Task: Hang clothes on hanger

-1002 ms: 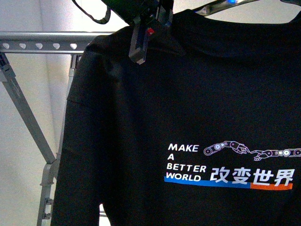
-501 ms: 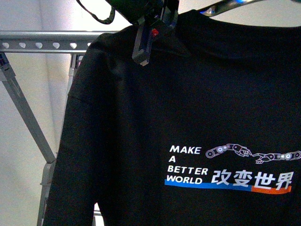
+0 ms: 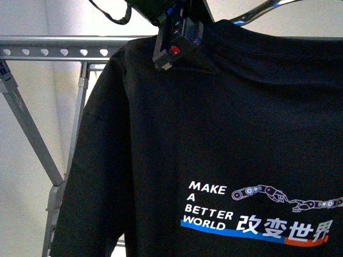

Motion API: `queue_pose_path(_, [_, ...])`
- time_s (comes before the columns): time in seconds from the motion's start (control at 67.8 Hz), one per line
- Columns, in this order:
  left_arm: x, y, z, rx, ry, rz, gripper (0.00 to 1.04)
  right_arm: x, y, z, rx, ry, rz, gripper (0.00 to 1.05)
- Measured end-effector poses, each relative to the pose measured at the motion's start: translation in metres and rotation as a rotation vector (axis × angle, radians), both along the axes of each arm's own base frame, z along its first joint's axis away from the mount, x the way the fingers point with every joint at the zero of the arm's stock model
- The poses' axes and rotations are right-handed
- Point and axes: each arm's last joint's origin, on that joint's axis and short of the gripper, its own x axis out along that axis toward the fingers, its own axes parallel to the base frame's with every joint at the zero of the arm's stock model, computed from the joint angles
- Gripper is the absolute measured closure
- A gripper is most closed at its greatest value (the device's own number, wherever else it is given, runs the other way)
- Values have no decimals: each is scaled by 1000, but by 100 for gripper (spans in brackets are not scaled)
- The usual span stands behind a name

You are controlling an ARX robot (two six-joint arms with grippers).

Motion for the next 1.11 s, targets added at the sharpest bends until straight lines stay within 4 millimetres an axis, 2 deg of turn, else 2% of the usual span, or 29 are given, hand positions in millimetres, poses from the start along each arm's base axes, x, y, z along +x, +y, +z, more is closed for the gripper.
queue_pose_path(0.206, [-1, -1, 0, -5, 4, -8, 5, -17, -6, -21, 3, 85, -30, 97])
queue_pose_path(0.31, [-1, -2, 0, -8, 8, -10, 7, -29, -11, -35, -8, 145, -56, 97])
queue_pose_path(0.501, [-3, -7, -3, -17, 26, -33, 6, -47, -31, -63, 90, 230, -91, 97])
queue_pose_path(0.678, [-3, -8, -3, -21, 30, -38, 6, -59, -50, -72, 163, 278, -131, 97])
queue_pose_path(0.929, [-2, 1, 1, -9, 3, -5, 6, -72, -76, -89, 86, 357, -176, 98])
queue_pose_path(1.106, [-1, 2, 2, -10, 1, -2, 6, -78, -81, -95, 155, 412, -200, 98])
